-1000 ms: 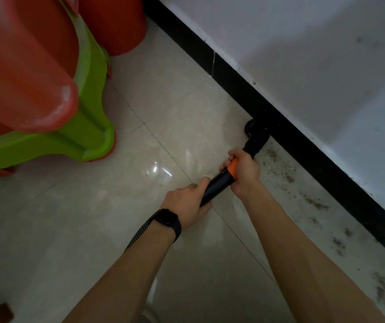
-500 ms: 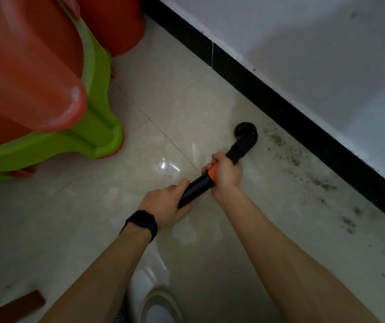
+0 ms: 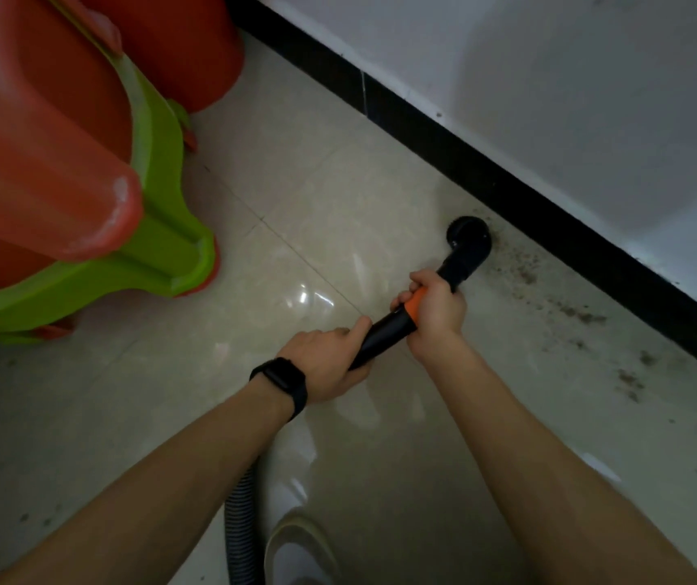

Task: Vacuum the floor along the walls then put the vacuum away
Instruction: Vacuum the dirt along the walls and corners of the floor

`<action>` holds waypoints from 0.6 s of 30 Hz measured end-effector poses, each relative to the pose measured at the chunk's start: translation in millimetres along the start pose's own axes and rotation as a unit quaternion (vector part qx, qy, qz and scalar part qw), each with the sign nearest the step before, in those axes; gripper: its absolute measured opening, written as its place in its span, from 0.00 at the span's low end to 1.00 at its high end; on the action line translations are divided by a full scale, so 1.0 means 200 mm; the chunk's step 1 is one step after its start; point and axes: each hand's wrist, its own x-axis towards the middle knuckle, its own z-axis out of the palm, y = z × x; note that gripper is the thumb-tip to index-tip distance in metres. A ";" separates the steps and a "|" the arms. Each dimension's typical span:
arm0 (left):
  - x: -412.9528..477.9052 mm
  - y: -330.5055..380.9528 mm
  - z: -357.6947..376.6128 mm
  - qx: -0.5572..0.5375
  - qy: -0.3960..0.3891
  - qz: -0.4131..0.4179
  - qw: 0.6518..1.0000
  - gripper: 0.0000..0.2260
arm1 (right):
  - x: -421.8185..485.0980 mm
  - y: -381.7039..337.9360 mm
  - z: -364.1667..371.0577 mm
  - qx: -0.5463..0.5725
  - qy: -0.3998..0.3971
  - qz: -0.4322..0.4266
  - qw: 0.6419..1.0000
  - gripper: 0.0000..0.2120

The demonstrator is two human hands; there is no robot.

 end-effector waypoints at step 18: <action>0.17 0.10 0.07 -0.088 0.048 -0.086 0.991 0.14 | 0.22 -0.11 0.06 -0.069 -0.028 -0.013 0.997 0.07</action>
